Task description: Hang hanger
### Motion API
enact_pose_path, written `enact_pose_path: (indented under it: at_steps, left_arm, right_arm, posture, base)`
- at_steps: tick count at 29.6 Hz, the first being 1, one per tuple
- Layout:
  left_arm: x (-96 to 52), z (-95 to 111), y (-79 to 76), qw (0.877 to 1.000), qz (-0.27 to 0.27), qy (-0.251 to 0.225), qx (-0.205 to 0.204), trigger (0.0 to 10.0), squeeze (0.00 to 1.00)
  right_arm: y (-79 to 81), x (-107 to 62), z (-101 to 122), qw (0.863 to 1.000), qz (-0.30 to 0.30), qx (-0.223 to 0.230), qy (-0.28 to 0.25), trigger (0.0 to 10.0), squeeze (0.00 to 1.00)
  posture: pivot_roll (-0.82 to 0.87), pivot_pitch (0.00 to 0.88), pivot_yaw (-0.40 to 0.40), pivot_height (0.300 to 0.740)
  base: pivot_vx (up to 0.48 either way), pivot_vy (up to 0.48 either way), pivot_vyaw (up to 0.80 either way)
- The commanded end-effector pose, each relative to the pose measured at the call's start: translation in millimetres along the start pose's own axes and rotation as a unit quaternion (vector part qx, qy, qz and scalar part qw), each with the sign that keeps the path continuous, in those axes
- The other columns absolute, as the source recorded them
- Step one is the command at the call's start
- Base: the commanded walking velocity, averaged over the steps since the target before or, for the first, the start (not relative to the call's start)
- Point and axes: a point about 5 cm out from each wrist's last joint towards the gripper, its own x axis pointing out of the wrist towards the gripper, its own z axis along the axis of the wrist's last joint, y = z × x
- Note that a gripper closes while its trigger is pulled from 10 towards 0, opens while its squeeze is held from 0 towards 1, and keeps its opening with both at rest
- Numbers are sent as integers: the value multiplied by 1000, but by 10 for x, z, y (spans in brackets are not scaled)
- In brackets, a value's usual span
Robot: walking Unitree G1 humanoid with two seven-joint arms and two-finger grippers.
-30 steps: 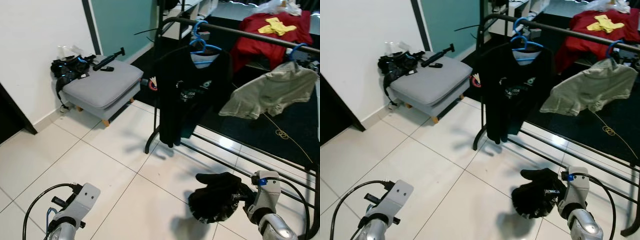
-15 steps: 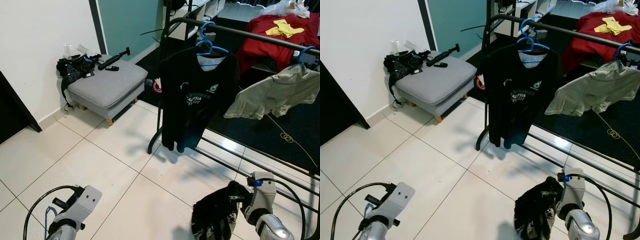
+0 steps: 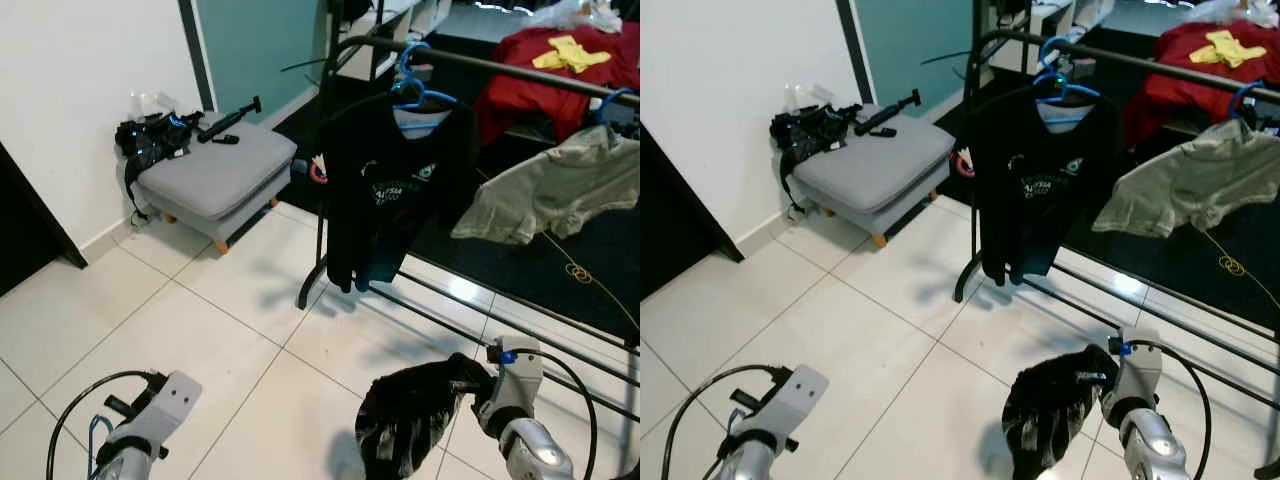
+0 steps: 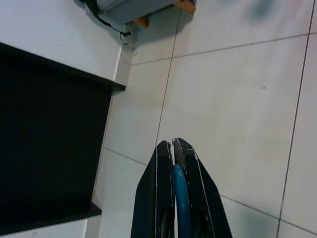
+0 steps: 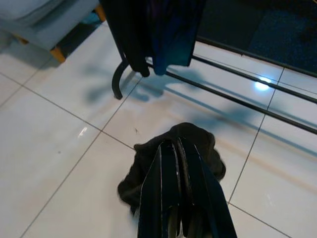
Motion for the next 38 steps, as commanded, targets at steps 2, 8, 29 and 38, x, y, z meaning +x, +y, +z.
enact_pose_path:
  at_steps: [2,8,29,38]
  left_arm:
    - [-39,-144,40,1000,-3,21,10,10000,0]
    - [-52,-177,42,1000,-3,21,10,10000,0]
    - [-46,-352,43,999,-11,46,14,10000,0]
    - [-24,-343,29,999,-11,42,13,10000,0]
  right_arm:
    - [24,0,34,1000,7,-9,-16,10000,0]
    - [7,-23,26,1000,-5,-5,-22,10000,0]
    - [27,8,81,999,0,5,-32,10000,0]
    - [60,21,98,999,7,3,-36,10000,0]
  posture:
    - [35,120,6,740]
    - [28,129,17,740]
    - [51,144,14,740]
    - [53,139,9,740]
  base:
    - [0,0,800]
    - [0,0,800]
    - [0,0,597]
    - [0,0,750]
